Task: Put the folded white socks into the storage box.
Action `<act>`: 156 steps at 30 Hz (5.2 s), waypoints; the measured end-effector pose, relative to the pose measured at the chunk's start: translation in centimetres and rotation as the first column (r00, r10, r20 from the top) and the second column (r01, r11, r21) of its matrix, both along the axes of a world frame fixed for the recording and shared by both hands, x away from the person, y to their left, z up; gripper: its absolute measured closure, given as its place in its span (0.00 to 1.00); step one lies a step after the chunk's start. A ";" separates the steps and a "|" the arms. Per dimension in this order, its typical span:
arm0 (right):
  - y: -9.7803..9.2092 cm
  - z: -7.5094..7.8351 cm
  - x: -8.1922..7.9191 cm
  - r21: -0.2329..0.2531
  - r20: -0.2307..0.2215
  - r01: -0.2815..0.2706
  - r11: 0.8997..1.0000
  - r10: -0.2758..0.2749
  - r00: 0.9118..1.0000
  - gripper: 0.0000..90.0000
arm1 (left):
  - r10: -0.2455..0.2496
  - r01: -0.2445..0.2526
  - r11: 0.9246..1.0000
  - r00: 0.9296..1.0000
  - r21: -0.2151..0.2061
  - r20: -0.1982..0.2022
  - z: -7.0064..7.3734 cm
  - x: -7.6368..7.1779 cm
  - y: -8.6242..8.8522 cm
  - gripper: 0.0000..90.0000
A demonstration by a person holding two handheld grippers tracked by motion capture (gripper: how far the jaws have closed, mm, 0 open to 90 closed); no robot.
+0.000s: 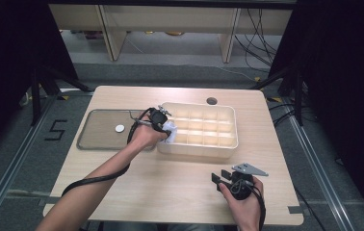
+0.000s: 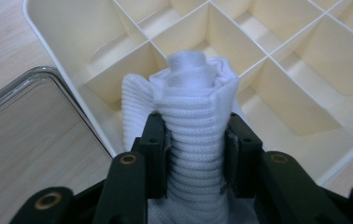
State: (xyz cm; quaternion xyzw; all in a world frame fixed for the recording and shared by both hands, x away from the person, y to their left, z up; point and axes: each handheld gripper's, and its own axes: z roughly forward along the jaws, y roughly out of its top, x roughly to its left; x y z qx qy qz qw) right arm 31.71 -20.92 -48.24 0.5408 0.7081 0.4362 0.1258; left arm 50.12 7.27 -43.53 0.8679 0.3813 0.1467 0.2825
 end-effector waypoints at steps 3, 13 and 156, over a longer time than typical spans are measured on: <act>0.0 0.1 0.0 -0.009 0.001 -0.001 1.000 0.001 1.000 0.60 | -0.008 0.008 1.000 1.000 -0.001 -0.001 0.3 0.0 0.0 0.65; -0.1 0.2 -0.1 -0.015 -0.010 0.001 1.000 -0.001 1.000 0.59 | 0.010 -0.010 0.999 1.000 -0.043 -0.006 0.9 0.0 0.5 0.58; -0.7 0.1 0.0 -0.028 -0.005 -0.015 1.000 0.015 1.000 0.59 | 0.025 -0.013 0.996 0.990 0.089 -0.138 -0.8 1.0 -0.3 0.87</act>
